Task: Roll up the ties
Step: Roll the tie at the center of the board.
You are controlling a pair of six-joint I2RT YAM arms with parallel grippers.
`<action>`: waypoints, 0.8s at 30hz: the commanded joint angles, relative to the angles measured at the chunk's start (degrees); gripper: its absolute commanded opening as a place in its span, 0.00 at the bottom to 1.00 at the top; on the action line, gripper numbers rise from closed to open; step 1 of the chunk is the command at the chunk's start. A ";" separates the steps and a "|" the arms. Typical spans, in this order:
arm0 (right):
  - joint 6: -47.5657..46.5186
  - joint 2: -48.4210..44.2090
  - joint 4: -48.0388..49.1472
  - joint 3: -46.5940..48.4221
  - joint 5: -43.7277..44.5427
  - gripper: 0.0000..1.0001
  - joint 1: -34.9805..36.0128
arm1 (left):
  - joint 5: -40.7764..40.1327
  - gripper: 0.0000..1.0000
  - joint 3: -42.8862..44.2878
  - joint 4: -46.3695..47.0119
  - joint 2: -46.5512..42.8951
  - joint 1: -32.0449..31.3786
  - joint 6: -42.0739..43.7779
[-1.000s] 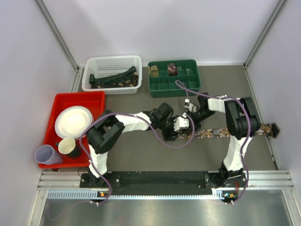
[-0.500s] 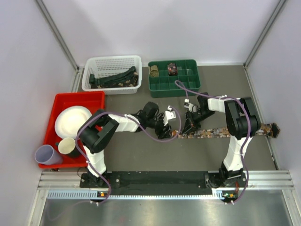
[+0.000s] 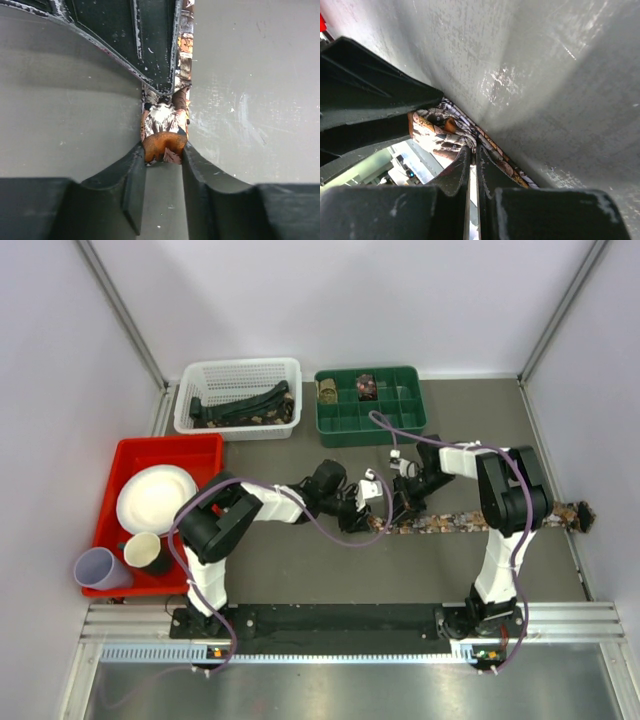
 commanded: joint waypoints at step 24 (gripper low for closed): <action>-1.36 2.93 3.75 -0.03 14.10 0.00 1.07 | -0.71 0.43 10.58 -3.72 9.56 -5.12 -6.49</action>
